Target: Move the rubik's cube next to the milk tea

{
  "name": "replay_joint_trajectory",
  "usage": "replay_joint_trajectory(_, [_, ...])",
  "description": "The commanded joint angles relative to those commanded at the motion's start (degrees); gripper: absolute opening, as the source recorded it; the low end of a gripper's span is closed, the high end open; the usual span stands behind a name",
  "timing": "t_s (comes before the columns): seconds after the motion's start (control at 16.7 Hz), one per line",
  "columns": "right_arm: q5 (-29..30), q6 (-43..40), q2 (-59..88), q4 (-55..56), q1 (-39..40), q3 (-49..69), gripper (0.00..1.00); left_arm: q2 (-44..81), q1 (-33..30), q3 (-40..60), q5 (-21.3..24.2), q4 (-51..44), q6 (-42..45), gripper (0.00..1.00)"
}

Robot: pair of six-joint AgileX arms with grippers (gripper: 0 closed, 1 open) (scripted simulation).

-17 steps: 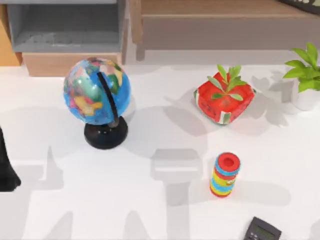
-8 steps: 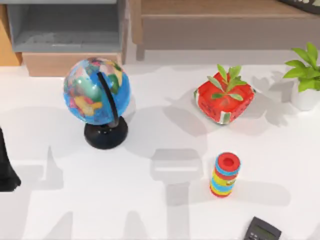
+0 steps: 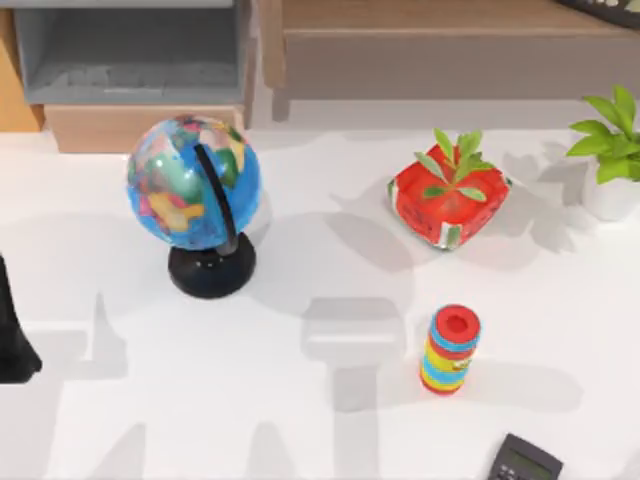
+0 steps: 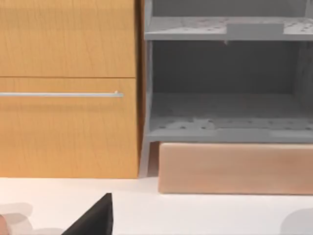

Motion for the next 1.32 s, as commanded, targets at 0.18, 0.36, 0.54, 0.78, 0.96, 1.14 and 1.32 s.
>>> replay_joint_trajectory(0.18, [2.8,1.1,1.8,2.6,0.6,-1.9,0.0,0.0,0.0,0.0,0.0,0.0,0.0,1.0])
replay_joint_trajectory(0.36, [5.5,2.7,3.9,5.4,1.5,-4.0,0.0,0.0,0.0,0.0,0.0,0.0,0.0,1.0])
replay_joint_trajectory(0.54, [7.0,3.7,6.0,7.4,2.2,-6.2,0.0,0.0,0.0,0.0,0.0,0.0,0.0,1.0])
replay_joint_trajectory(0.78, [7.1,3.8,6.3,7.6,2.2,-6.6,0.0,0.0,0.0,0.0,0.0,0.0,0.0,1.0])
replay_joint_trajectory(0.96, [7.1,3.8,6.3,7.6,2.2,-6.6,0.15,0.0,0.0,0.0,0.0,0.0,0.0,1.0])
replay_joint_trajectory(1.14, [7.1,3.8,6.3,7.6,2.2,-6.6,0.38,0.0,0.0,0.0,0.0,0.0,0.0,1.0])
replay_joint_trajectory(1.32, [7.1,3.8,6.3,7.6,2.2,-6.6,0.6,0.0,0.0,0.0,0.0,0.0,0.0,1.0])
